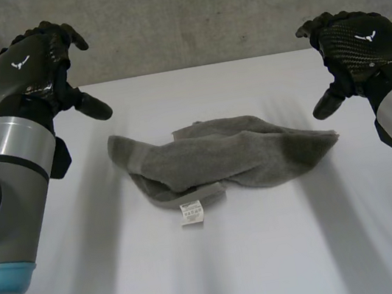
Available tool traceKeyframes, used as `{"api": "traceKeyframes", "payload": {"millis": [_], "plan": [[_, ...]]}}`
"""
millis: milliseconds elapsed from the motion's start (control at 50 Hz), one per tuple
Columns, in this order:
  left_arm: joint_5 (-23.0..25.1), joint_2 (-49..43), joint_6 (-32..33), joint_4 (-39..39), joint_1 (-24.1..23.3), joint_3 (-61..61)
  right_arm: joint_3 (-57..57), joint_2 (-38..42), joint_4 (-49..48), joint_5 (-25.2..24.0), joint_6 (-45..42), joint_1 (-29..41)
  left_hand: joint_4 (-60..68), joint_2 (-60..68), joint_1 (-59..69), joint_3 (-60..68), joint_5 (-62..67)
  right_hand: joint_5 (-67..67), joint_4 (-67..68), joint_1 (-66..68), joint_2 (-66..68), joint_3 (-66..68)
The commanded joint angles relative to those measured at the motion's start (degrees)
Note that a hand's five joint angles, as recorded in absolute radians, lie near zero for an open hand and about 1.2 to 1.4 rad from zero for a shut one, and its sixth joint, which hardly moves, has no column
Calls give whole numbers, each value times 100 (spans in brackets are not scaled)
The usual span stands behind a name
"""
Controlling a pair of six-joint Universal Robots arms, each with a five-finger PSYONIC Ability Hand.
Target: Fold the towel.
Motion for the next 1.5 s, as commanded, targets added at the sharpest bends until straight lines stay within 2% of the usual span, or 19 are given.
{"api": "traceKeyframes", "payload": {"millis": [20, 240, 260, 280, 300, 340, 380, 400, 420, 600, 700, 740, 760, 940, 1260, 1340, 1360, 1400, 1500], "plan": [[-41, -40, -13, 37, -9, 2, -12, 16, 15, 11, -31, -17, -210, -215, -248, -216, -131, -544, -505, -513, -487, -496], [12, -40, -13, 37, 9, -16, 14, 24, -3, 11, -40, 9, -162, -166, -200, -168, -83, -544, -505, -513, -487, -496], [73, -40, -13, 37, 9, -34, 32, 24, -3, 20, -31, 1, 1189, 1185, 1151, 1183, 1268, -544, -505, -513, -487, -496], [74, -40, -13, 37, 9, -34, 32, 24, -3, 20, -31, 1, 1203, 1198, 1164, 1197, 1281, -544, -505, -513, -487, -496], [135, -40, -13, 37, 9, -25, 32, 24, -3, 2, -31, 1, 3501, 3497, 3463, 3495, 3580, 857, 896, 888, 914, 906], [205, -48, -21, 37, 9, -25, 23, 24, -3, 37, -22, -8, 3941, 3936, 3902, 3935, 4019, 1644, 1682, 1674, 1700, 1692], [276, -48, -21, 46, 9, -25, 23, 33, -3, 73, -13, -26, 3238, 3234, 3200, 3232, 3317, 760, 799, 791, 816, 808], [328, -57, -21, 46, 17, -16, 14, 33, -3, 64, -4, -26, 1290, 1285, 1251, 1284, 1368, -544, -505, -513, -487, -496], [372, -57, -21, 46, 18, -7, -3, 42, 6, 38, -4, -26, -461, -466, -500, -467, -383, -544, -505, -513, -487, -496], [803, -549, 128, 20, 35, 467, -162, 218, 138, 2, -48, -35, -479, -484, -518, -485, -401, -544, -505, -513, -487, -496], [1811, -2083, 1162, -716, 193, 1817, -556, 1111, 567, -15, -92, -35, -479, -484, -518, -485, -401, -544, -505, -513, -487, -496], [1814, -2087, 1165, -718, 193, 1821, -679, 1419, 647, -24, -110, -35, -479, -484, -518, -485, -401, -544, -505, -513, -487, -496], [1970, -2644, 1644, -1066, 246, 2395, -680, 1422, 648, -24, -110, -35, -479, -484, -518, -485, -401, -544, -505, -513, -487, -496], [1867, -5143, 3273, -1860, 404, 5166, -1452, 3151, 604, -348, -487, -26, -479, -484, -518, -485, -401, -544, -505, -513, -487, -496], [2192, -6324, 3819, -3073, 501, 6216, -1902, 3821, 569, -464, -549, -35, -212, -216, -250, -218, -133, -544, -505, -513, -487, -496], [2209, -6298, 3820, -3301, 510, 6207, -1946, 3830, 569, -481, -532, -35, 744, 739, 705, 738, 822, 2616, 2654, 2647, 2672, 2664], [2209, -6297, 3820, -3302, 510, 6207, -1946, 3830, 569, -481, -532, -35, 749, 744, 710, 743, 827, 2627, 2665, 2658, 2683, 2675], [2253, -6210, 3785, -3626, 536, 6215, -1946, 3734, 578, -490, -497, -43, 3021, 3016, 2982, 3015, 3099, 5155, 5193, 5186, 5211, 5203], [2288, -5789, 3671, -3987, 545, 6128, -1937, 3331, 604, -508, -497, -43, 5923, 5918, 5884, 5917, 6001, 6455, 6493, 6486, 6511, 6503]]}}
